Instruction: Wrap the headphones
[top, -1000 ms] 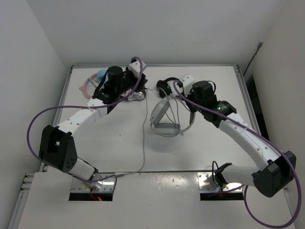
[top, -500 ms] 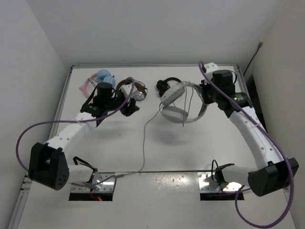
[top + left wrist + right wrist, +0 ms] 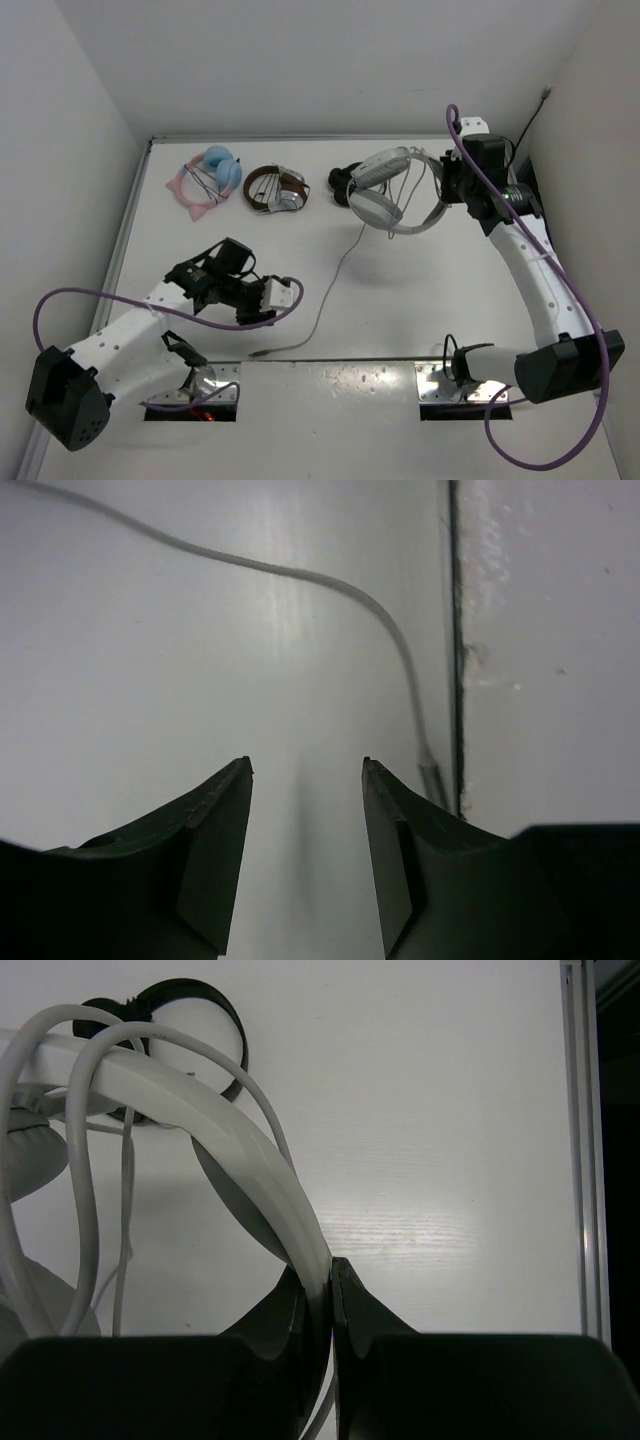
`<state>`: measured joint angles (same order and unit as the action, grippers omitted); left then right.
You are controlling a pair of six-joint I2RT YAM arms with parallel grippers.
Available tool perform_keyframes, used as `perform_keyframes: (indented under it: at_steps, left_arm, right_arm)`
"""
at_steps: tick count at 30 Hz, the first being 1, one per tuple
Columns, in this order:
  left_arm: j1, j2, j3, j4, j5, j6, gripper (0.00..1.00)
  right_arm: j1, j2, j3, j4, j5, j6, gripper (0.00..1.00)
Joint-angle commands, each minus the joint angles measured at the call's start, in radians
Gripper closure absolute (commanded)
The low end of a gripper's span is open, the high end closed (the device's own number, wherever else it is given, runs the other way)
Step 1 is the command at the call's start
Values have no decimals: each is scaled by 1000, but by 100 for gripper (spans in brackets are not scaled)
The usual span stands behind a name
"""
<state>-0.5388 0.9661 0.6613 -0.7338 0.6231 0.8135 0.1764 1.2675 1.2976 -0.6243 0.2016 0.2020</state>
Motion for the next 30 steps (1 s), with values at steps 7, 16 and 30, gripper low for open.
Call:
perform_keyframes:
  at_steps: [7,16,30]
  left_arm:
    - [-131,213,23,-148,-80,156,48]
    - [-251,258,-6,-84,-122,122,44]
    - [-354,367,-81,131,-319,-71,46]
  right_arm:
    - [-3,7,85,81,16,60,100]
    - [-32,16,112,81,45,103,100]
    - [-51,26,121,63,105,163,100]
